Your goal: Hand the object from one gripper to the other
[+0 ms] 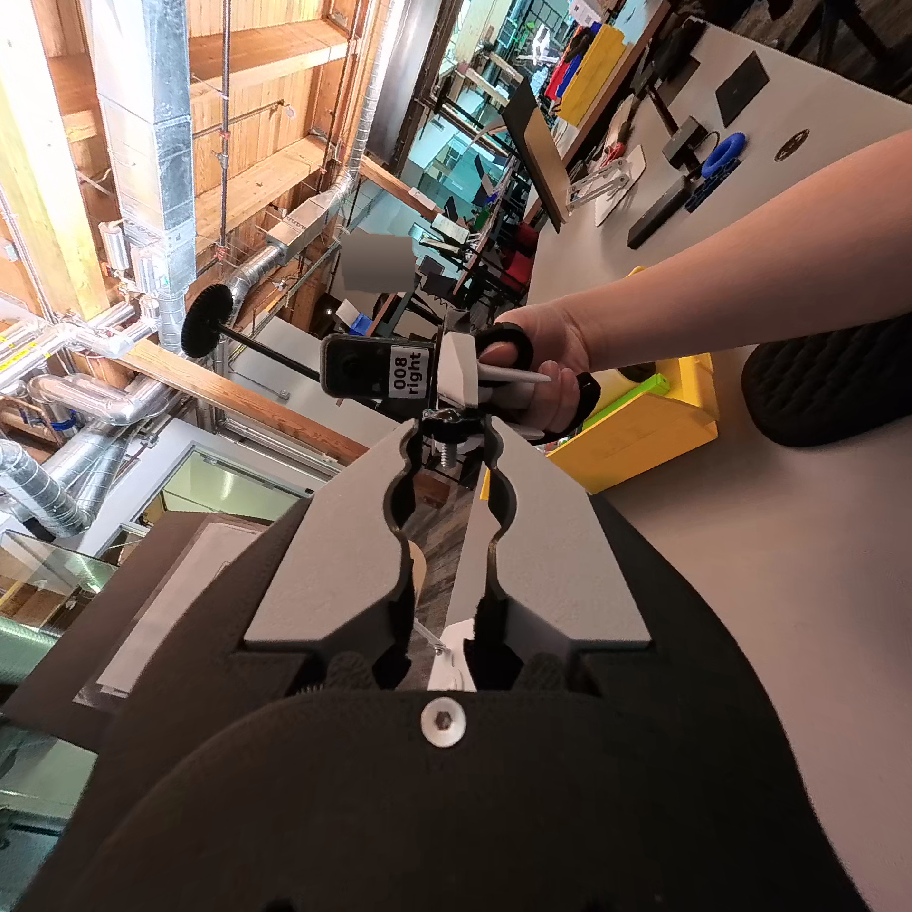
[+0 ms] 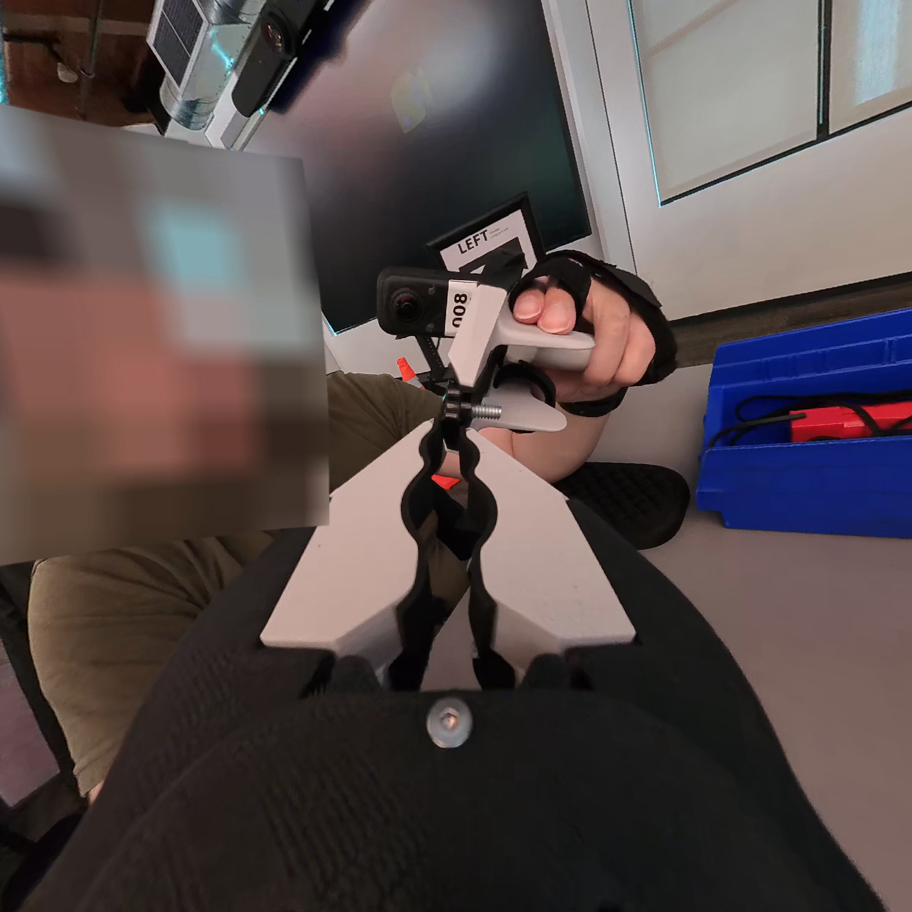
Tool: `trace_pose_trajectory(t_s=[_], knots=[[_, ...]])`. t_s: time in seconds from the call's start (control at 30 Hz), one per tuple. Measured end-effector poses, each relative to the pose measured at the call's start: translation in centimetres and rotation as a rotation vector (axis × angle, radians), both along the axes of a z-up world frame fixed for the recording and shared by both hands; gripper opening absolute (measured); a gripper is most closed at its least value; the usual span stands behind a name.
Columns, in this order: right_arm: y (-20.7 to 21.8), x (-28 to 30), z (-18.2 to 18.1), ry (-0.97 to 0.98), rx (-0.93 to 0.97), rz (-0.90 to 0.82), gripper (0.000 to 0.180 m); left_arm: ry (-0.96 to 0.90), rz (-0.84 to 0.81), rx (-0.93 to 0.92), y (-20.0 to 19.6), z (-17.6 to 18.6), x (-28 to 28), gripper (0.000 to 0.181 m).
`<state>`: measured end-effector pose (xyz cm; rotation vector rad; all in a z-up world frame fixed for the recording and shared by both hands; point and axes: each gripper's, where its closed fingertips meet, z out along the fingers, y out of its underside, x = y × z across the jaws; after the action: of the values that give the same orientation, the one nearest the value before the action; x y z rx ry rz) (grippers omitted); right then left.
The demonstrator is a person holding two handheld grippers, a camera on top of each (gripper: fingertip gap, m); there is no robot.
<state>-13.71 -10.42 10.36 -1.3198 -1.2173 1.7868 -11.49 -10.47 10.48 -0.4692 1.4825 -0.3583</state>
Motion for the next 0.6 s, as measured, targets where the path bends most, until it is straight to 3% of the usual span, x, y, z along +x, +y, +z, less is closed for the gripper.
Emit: trace_pose_trajectory(t_s=[0.23, 0.37, 0.5, 0.6], knots=[[0.6, 0.1, 0.3, 0.016, 0.012, -0.045, 0.005, -0.010, 0.052, 0.034, 0.7, 0.3, -0.1, 0.021], [1.1, 0.3, 1.5, 0.082, 0.067, -0.113, 0.025, -0.073, 0.144, 0.073, 2.2, 1.3, -0.4, 0.021], [2.8, 0.6, 2.8, 0.134, 0.299, -0.337, 0.046, -0.235, 0.235, 0.099, 3.6, 3.8, -1.6, 0.021], [5.7, 1.1, 4.5, 0.146, 0.437, -0.616, 0.047, -0.327, 0.374, 0.178, 5.2, 5.3, -2.8, 0.021]])
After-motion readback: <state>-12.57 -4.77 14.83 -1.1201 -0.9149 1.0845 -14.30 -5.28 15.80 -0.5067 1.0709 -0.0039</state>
